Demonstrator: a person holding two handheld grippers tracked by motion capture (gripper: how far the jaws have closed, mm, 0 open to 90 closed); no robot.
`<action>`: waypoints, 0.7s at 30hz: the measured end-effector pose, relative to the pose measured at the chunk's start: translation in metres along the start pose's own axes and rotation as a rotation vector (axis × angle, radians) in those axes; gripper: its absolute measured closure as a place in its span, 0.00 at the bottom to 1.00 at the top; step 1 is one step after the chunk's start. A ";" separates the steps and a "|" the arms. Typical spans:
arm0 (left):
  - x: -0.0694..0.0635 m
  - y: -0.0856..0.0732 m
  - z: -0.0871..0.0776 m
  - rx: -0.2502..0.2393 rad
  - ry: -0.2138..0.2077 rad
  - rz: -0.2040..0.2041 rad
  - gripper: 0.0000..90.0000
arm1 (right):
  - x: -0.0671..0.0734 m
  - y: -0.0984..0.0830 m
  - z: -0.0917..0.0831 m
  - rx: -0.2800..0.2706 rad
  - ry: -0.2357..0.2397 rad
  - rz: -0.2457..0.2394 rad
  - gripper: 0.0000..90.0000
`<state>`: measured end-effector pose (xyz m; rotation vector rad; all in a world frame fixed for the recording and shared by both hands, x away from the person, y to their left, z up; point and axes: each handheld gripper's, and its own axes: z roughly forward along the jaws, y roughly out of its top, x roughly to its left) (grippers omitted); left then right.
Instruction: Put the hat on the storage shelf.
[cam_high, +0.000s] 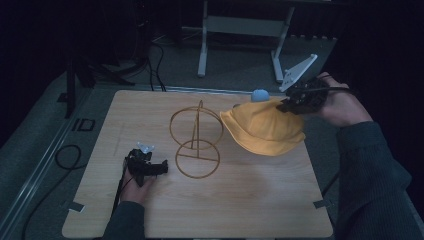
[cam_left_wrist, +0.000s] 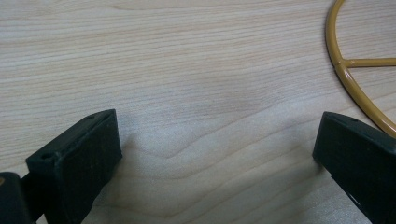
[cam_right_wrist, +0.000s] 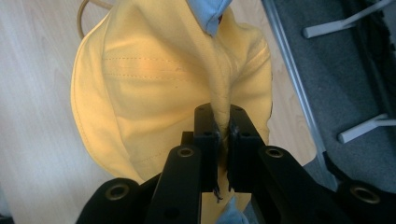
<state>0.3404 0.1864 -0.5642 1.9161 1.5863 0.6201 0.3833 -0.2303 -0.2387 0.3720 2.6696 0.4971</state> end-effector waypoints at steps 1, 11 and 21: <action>0.000 0.000 0.000 0.000 0.000 0.000 0.01 | 0.000 0.000 0.000 0.000 0.000 0.000 0.94; 0.000 0.000 0.000 0.001 0.000 0.000 0.01 | 0.000 0.011 -0.003 -0.027 0.000 -0.004 0.94; 0.000 0.000 0.000 0.000 0.000 0.000 0.01 | 0.000 0.022 -0.009 -0.055 -0.027 -0.014 0.94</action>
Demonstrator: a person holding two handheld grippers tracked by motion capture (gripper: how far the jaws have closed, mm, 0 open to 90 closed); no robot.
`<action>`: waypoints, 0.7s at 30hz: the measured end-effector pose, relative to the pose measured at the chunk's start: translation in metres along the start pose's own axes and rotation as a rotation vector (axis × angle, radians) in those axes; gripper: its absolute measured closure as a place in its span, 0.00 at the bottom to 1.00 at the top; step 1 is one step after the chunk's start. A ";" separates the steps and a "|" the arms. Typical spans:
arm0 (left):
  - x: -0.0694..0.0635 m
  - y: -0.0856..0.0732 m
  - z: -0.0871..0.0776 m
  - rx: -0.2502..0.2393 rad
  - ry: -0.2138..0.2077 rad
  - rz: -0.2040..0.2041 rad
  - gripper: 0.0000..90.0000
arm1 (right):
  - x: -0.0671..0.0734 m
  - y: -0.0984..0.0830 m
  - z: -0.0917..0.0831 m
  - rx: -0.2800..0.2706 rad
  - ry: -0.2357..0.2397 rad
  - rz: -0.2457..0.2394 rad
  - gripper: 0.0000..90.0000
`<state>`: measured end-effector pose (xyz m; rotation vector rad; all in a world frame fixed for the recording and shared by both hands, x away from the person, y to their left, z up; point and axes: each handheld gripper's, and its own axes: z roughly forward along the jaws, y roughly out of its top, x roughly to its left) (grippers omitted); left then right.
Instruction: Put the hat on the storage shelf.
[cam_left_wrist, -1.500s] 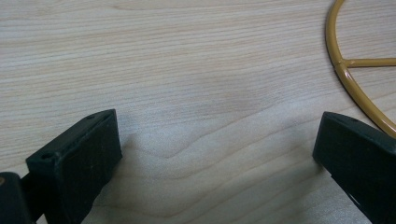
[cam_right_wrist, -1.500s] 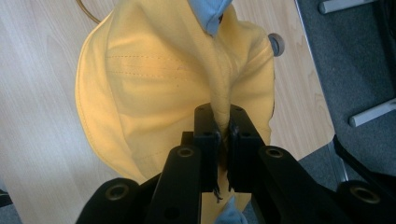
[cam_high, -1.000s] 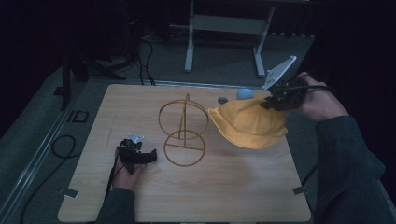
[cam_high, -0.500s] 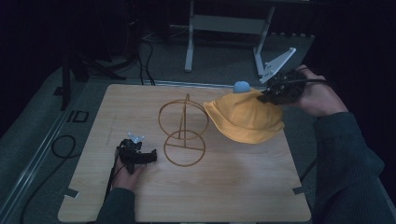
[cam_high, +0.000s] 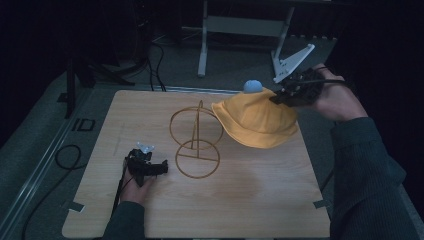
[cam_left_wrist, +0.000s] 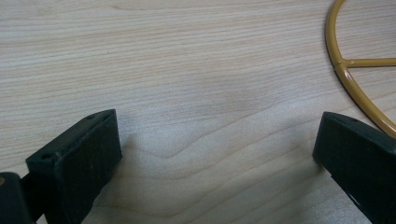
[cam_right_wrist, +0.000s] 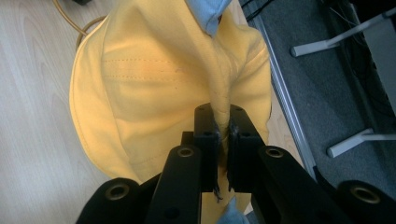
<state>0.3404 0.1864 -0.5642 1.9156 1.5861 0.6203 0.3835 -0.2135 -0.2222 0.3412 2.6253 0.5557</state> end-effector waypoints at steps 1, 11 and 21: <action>0.000 0.000 0.000 0.000 0.000 0.000 0.01 | 0.000 0.001 0.000 -0.001 0.000 -0.003 0.94; 0.000 0.000 0.000 0.001 0.000 0.000 0.01 | 0.000 0.014 -0.005 -0.041 -0.009 -0.008 0.94; 0.000 0.000 0.000 0.000 0.000 -0.001 0.01 | 0.004 0.031 0.000 -0.072 -0.008 -0.022 0.94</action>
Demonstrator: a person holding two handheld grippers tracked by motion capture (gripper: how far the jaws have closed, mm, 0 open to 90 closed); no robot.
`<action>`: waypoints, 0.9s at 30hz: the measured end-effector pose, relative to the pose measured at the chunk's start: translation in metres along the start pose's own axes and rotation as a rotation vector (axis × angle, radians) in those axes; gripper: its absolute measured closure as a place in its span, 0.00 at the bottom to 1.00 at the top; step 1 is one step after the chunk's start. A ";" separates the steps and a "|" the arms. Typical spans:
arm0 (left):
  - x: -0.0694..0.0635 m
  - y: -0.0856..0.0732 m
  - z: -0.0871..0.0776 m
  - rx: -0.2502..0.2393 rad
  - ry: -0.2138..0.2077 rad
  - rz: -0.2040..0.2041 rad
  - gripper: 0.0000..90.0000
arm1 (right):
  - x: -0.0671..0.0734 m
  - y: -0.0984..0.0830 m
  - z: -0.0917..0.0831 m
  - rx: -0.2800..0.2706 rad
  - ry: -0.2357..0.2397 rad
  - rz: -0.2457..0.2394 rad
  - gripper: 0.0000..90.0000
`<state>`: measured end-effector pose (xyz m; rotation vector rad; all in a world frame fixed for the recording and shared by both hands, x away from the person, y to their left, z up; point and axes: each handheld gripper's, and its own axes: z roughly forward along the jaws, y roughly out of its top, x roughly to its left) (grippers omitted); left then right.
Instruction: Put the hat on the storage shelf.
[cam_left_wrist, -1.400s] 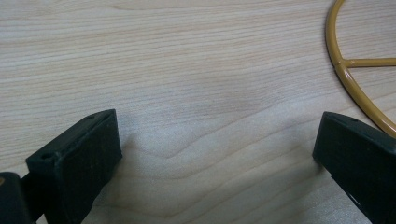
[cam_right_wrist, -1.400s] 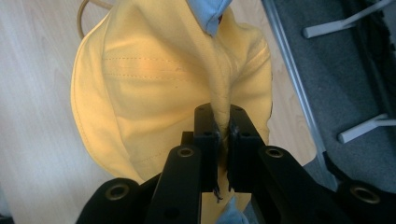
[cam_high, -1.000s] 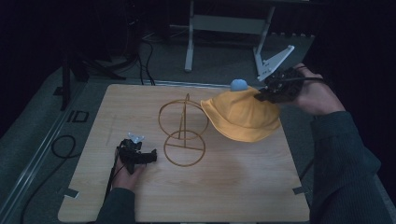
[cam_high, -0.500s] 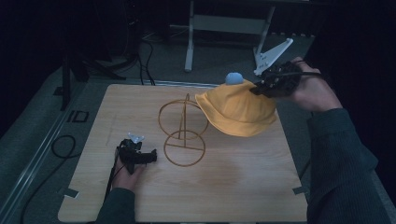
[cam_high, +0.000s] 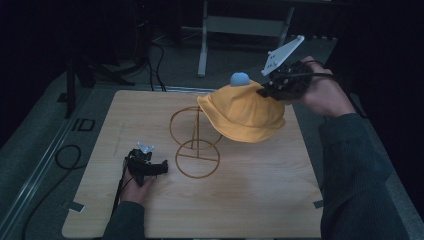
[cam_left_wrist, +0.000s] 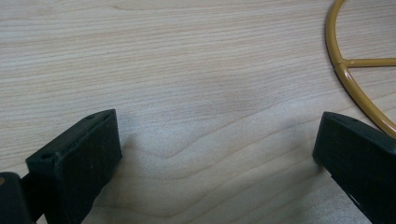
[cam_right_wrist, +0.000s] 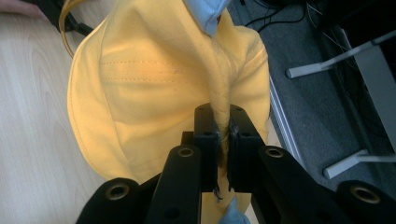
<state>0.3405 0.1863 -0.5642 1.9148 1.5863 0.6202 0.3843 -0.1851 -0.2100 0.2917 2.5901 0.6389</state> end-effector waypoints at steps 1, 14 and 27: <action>0.000 0.000 0.000 0.000 0.000 0.000 0.01 | 0.000 0.000 0.000 0.000 0.000 0.000 0.94; 0.000 0.000 0.000 0.003 -0.001 0.002 0.01 | 0.011 0.027 0.019 -0.032 0.040 -0.040 0.94; 0.000 0.000 0.000 0.004 -0.002 0.001 0.01 | 0.023 0.060 0.039 -0.042 0.072 -0.077 0.93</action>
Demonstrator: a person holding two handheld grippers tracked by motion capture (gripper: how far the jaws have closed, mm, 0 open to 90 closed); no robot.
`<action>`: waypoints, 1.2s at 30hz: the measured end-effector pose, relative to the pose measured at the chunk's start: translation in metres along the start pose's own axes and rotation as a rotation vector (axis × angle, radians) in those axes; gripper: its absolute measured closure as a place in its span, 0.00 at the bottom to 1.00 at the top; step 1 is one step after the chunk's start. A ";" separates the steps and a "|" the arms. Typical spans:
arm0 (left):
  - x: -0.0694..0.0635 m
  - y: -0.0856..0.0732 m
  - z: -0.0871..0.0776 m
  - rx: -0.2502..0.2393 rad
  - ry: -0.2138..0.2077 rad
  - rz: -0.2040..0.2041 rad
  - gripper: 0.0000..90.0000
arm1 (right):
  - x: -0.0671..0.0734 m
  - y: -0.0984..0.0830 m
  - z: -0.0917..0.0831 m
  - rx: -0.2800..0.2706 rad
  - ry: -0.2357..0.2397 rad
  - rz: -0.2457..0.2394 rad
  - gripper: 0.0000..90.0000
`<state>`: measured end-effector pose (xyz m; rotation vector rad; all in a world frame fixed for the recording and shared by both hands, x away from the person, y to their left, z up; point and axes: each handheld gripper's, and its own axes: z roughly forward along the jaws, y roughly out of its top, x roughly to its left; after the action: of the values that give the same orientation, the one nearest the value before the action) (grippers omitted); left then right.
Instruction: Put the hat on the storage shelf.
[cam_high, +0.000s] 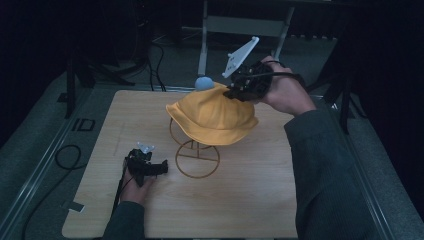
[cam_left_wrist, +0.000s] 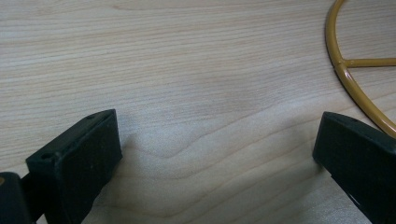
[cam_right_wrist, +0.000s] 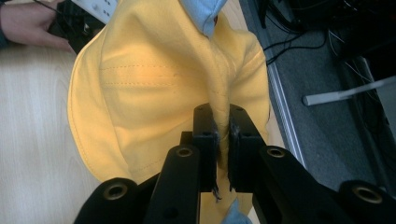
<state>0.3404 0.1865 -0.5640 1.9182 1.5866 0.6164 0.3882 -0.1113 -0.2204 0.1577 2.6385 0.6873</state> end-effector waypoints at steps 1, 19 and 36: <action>0.000 0.000 0.000 0.000 0.000 0.000 0.01 | 0.001 0.003 0.003 0.001 0.008 -0.003 0.93; 0.000 0.000 0.000 0.000 -0.001 -0.001 0.01 | 0.017 0.039 0.061 0.002 0.060 -0.008 0.78; 0.000 0.000 0.000 -0.002 -0.001 0.001 0.01 | 0.023 0.047 0.072 0.000 0.080 0.024 0.50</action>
<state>0.3400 0.1864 -0.5641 1.9178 1.5844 0.6168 0.3973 -0.0334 -0.2632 0.1650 2.7173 0.7153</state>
